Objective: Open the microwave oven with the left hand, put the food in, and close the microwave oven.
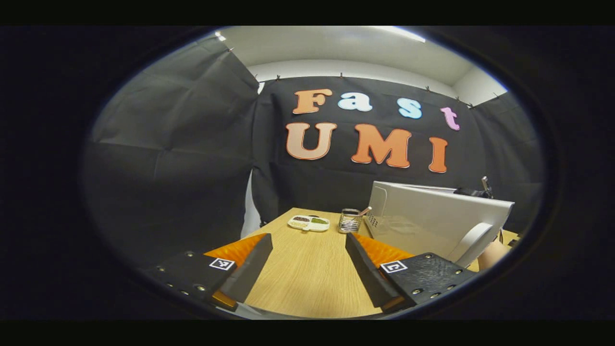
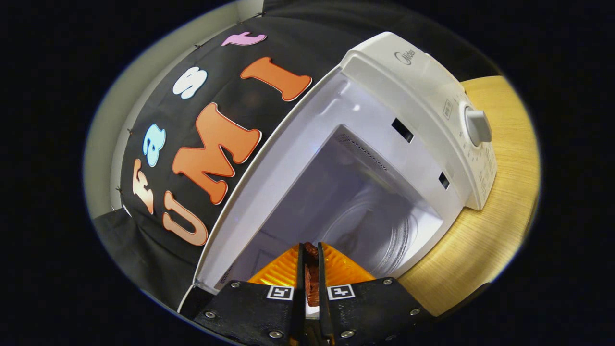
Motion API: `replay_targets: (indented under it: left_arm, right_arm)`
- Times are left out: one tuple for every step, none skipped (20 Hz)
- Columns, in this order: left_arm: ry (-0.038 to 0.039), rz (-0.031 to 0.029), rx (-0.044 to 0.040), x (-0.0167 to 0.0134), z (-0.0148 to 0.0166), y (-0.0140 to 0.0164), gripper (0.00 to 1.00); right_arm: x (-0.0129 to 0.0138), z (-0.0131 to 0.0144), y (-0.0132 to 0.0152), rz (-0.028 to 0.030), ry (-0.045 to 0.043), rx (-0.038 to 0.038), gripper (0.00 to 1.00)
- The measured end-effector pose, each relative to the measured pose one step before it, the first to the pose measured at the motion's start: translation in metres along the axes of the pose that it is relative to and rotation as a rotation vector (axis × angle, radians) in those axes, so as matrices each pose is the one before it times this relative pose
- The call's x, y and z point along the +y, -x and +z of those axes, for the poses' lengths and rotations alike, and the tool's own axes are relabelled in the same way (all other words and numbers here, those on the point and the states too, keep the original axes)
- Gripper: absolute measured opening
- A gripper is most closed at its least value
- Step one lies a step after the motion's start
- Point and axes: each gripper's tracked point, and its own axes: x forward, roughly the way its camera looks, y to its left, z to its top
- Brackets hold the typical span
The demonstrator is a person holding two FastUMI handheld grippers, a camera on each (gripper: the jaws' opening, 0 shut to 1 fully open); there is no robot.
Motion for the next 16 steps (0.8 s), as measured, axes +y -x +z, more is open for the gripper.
replay_targets:
  left_arm:
    - [0.00441,-0.00438,0.00295,-0.00104,-0.00139,-0.00152,0.93]
    - [0.00369,-0.00336,0.00346,-0.00144,-0.00129,-0.00077,0.93]
    - [0.00087,-0.00118,0.00377,-0.00103,-0.0012,-0.00111,0.93]
    - [-0.00126,-0.00124,0.0023,-0.00202,-0.00146,-0.00115,0.93]
    - [-0.00166,-0.00398,-0.00008,-0.00073,0.00124,-0.00046,0.93]
    - [-0.00047,-0.00453,-0.0014,-0.0033,0.00102,-0.00023,0.93]
    - [-0.00077,-0.00356,-0.00196,-0.00126,0.00112,0.00059,0.93]
    - [-0.00151,-0.00226,-0.00232,-0.00209,0.00186,0.00072,0.93]
    - [-0.00135,-0.00194,-0.00148,-0.00104,0.00133,0.00002,0.93]
    - [-0.00176,-0.00246,-0.00056,-0.00326,-0.00054,-0.00018,0.93]
    - [-0.00249,-0.00081,0.00121,-0.00148,0.00068,0.00047,0.93]
    - [-0.00158,-0.00083,0.00138,-0.00161,0.00057,-0.00038,0.93]
    - [0.00026,-0.00123,0.0021,-0.00105,-0.00001,-0.00015,0.93]
    - [0.00003,-0.00097,0.00119,-0.00227,0.00136,0.00032,0.93]
    - [-0.00339,-0.00128,-0.00041,-0.00203,0.00032,0.0013,0.93]
    - [-0.00671,-0.0036,-0.00254,-0.0023,0.00206,0.00212,0.93]
  right_arm:
    - [-0.00316,0.00019,-0.00407,-0.00954,0.00716,-0.00108,0.11]
    - [-0.00264,-0.0015,-0.00449,-0.00963,0.00848,-0.00021,0.11]
    - [-0.00326,-0.00122,-0.0028,-0.01162,0.01547,0.00144,0.11]
    - [-0.00327,-0.00134,-0.0016,-0.00649,0.01363,0.00008,0.11]
    - [0.00176,0.00073,-0.00187,0.00359,0.00569,0.00418,0.11]
    - [-0.00174,-0.00227,-0.00181,-0.00433,0.01343,0.00996,0.14]
    - [-0.0025,0.00036,-0.0034,-0.01751,0.02448,0.00593,0.16]
    - [-0.00653,0.00344,-0.00174,-0.02544,0.03504,-0.0101,0.19]
    - [-0.00393,0.00207,-0.00475,-0.01431,0.0327,-0.0108,0.22]
    - [-0.00092,0.00435,0.00217,-0.00971,0.02589,-0.00979,0.27]
    - [-0.00203,0.00392,0.00094,-0.00344,0.0178,-0.00963,0.27]
    - [0.00025,0.00326,0.00167,0.00349,0.01368,-0.00412,0.3]
    - [-0.00095,0.00042,0.00186,0.00035,0.01727,0.0017,0.35]
    - [0.00009,0.00077,0.00271,0.00347,0.02456,0.00605,0.45]
    - [-0.0021,0.00157,0.00519,0.00221,0.02706,0.00325,0.46]
    - [-0.00115,0.00265,0.00434,0.00146,0.03197,-0.00229,0.54]
